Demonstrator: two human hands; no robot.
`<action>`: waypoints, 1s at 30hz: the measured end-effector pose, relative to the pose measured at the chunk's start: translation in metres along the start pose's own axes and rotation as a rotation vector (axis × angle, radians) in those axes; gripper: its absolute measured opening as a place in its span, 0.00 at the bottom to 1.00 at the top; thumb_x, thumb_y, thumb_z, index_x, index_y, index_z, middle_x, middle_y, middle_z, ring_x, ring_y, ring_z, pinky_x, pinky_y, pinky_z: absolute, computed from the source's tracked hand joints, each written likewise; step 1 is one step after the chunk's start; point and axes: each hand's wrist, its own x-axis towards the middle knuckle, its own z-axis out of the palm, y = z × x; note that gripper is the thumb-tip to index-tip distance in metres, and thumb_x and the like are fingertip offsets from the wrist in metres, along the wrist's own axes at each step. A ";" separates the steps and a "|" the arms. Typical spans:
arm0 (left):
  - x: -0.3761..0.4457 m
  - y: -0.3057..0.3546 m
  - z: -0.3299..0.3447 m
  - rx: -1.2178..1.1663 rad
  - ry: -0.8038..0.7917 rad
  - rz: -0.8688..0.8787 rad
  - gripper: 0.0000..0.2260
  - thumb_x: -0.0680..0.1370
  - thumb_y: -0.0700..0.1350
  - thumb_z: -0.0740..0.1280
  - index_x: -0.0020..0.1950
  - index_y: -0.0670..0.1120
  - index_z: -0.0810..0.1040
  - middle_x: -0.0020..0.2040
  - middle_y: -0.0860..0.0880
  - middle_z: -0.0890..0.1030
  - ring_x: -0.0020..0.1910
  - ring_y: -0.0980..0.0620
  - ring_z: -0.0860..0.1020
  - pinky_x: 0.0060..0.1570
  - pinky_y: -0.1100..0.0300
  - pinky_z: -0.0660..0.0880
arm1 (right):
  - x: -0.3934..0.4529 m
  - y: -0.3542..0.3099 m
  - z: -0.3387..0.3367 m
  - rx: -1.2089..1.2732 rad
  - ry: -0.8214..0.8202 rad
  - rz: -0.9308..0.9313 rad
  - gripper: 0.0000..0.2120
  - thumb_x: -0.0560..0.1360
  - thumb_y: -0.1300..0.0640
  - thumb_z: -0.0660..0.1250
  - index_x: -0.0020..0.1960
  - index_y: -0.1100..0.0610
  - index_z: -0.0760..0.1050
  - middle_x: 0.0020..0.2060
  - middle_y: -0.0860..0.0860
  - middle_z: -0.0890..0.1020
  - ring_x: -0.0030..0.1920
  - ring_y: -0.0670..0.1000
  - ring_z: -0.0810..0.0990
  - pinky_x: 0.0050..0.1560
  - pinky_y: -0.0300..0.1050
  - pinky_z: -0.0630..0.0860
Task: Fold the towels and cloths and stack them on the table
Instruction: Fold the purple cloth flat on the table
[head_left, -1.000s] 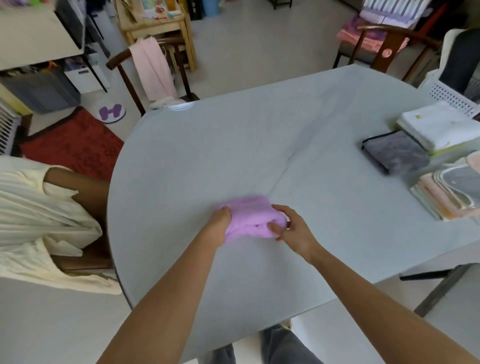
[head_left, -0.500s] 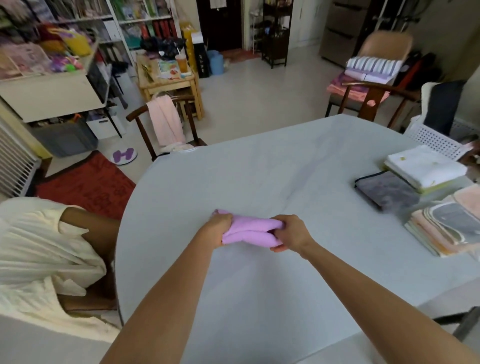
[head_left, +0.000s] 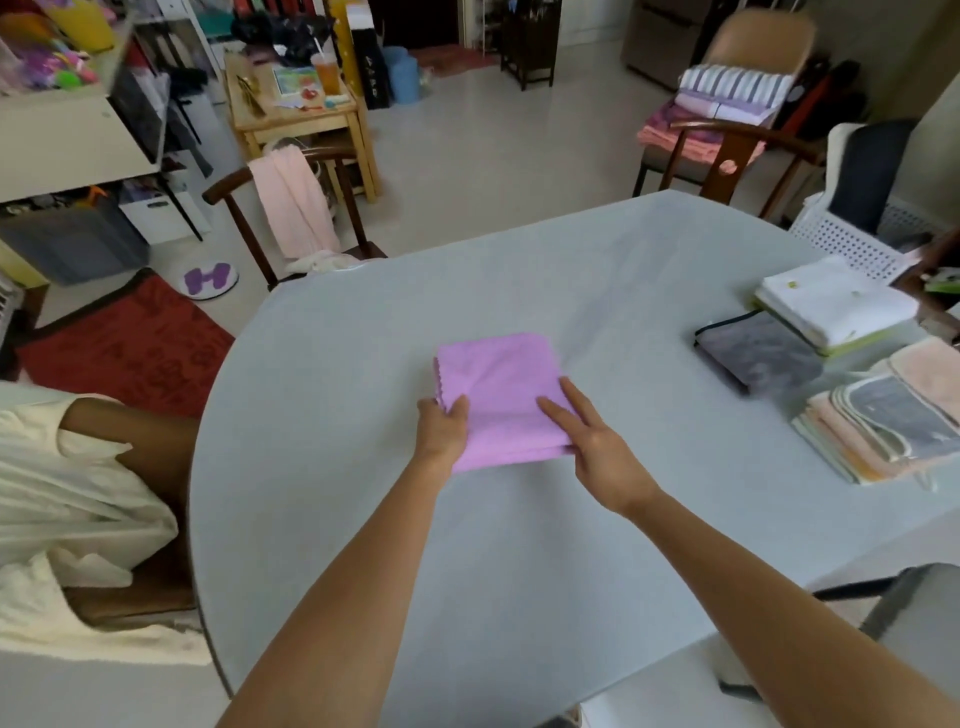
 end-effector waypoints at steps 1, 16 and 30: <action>0.003 -0.014 0.006 0.032 -0.010 -0.024 0.15 0.81 0.44 0.62 0.61 0.34 0.67 0.60 0.35 0.74 0.59 0.41 0.74 0.53 0.56 0.69 | -0.005 0.008 0.009 -0.006 -0.065 0.014 0.38 0.70 0.77 0.51 0.76 0.52 0.59 0.77 0.50 0.47 0.75 0.46 0.52 0.74 0.38 0.52; 0.021 -0.110 0.047 0.132 0.164 -0.377 0.34 0.76 0.62 0.65 0.66 0.32 0.70 0.64 0.34 0.75 0.64 0.39 0.74 0.59 0.52 0.70 | 0.006 0.036 0.090 0.576 -0.072 0.863 0.27 0.79 0.49 0.63 0.72 0.59 0.61 0.59 0.57 0.76 0.57 0.58 0.76 0.61 0.51 0.72; 0.032 -0.089 0.053 0.019 -0.007 -0.098 0.15 0.81 0.48 0.62 0.60 0.37 0.74 0.55 0.40 0.79 0.56 0.44 0.78 0.51 0.58 0.71 | 0.045 0.055 0.055 0.701 -0.149 0.776 0.14 0.78 0.55 0.65 0.61 0.59 0.74 0.55 0.57 0.81 0.50 0.53 0.79 0.50 0.44 0.75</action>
